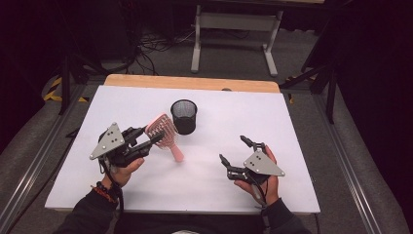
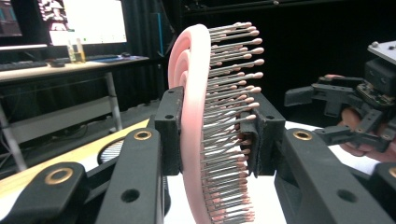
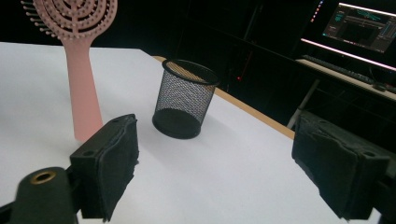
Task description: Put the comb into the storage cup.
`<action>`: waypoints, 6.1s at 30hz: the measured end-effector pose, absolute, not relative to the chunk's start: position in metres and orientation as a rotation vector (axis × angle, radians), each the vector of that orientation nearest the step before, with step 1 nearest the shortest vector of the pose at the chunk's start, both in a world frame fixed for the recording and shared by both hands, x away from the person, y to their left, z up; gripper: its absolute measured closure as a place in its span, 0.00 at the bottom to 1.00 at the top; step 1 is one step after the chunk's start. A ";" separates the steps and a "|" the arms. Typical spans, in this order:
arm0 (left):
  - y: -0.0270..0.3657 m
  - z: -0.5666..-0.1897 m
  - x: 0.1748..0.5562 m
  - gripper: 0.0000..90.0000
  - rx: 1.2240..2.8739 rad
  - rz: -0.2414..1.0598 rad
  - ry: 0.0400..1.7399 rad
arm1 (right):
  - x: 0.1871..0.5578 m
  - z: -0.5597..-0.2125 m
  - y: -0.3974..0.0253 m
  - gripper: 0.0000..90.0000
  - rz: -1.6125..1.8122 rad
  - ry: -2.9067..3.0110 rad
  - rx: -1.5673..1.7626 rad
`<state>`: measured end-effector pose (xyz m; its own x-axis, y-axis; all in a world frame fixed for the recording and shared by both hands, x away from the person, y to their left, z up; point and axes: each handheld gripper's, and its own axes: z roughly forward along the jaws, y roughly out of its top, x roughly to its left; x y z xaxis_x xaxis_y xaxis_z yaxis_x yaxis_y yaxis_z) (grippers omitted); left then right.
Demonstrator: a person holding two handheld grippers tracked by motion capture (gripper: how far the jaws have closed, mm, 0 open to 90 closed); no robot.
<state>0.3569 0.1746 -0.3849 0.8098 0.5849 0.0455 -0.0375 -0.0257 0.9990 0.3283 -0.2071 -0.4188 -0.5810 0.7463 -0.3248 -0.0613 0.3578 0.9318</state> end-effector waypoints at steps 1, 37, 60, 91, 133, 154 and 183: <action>0.176 -0.384 0.357 0.71 1.528 0.527 0.458 | 0.328 -0.419 -0.209 0.17 1.306 1.841 0.600; 0.192 -0.350 0.363 0.71 1.503 0.695 0.479 | 0.326 -0.440 -0.232 0.06 1.279 1.825 0.691; 0.193 -0.313 0.382 0.71 1.490 0.737 0.469 | 0.327 -0.444 -0.227 0.07 1.231 1.846 0.677; 0.169 -0.284 0.402 0.71 1.472 0.758 0.443 | 0.327 -0.443 -0.229 0.08 1.249 1.840 0.679; 0.131 -0.289 0.436 0.71 1.507 0.727 0.445 | 0.326 -0.443 -0.228 0.08 1.252 1.858 0.674; 0.121 -0.308 0.466 0.71 1.529 0.710 0.560 | 0.326 -0.443 -0.227 0.09 1.253 1.872 0.672; 0.111 -0.337 0.474 0.71 1.567 0.647 0.600 | 0.328 -0.444 -0.228 0.09 1.245 1.874 0.678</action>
